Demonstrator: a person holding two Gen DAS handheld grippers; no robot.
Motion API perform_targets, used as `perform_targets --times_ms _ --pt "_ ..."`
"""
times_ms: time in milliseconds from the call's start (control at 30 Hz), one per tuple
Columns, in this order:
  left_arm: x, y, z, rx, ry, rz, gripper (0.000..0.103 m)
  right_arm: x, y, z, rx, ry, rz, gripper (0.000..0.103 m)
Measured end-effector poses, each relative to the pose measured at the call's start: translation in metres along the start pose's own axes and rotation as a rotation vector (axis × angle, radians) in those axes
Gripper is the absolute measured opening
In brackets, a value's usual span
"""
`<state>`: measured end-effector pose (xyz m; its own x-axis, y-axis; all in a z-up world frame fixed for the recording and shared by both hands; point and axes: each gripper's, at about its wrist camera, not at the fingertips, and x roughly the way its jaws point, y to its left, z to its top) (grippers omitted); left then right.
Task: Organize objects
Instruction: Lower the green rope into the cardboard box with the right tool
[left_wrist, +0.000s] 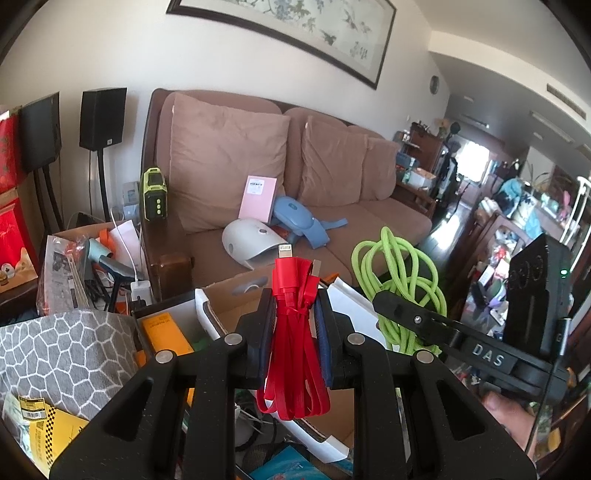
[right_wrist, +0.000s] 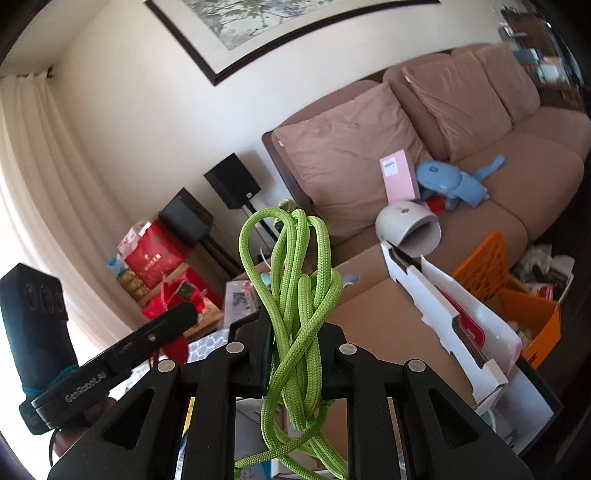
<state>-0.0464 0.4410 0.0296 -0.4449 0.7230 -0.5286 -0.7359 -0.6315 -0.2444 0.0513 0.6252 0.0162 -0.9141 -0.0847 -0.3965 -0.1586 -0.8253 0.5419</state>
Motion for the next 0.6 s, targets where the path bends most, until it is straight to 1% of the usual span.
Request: perform_targets --times_ms 167,367,467,600 --pt "0.0 0.001 -0.001 0.002 0.003 -0.002 0.019 0.002 -0.012 0.001 0.047 0.0 -0.002 0.016" --pt "0.002 0.003 -0.002 0.0 0.011 0.001 0.019 0.004 -0.011 0.001 0.043 0.007 -0.004 0.016" --pt "0.002 0.004 -0.002 0.001 0.013 0.002 0.019 0.01 -0.008 -0.002 0.014 0.029 -0.036 0.016" --pt "0.002 0.003 -0.001 0.011 0.011 0.003 0.019 0.017 -0.01 -0.006 0.009 0.054 -0.059 0.017"
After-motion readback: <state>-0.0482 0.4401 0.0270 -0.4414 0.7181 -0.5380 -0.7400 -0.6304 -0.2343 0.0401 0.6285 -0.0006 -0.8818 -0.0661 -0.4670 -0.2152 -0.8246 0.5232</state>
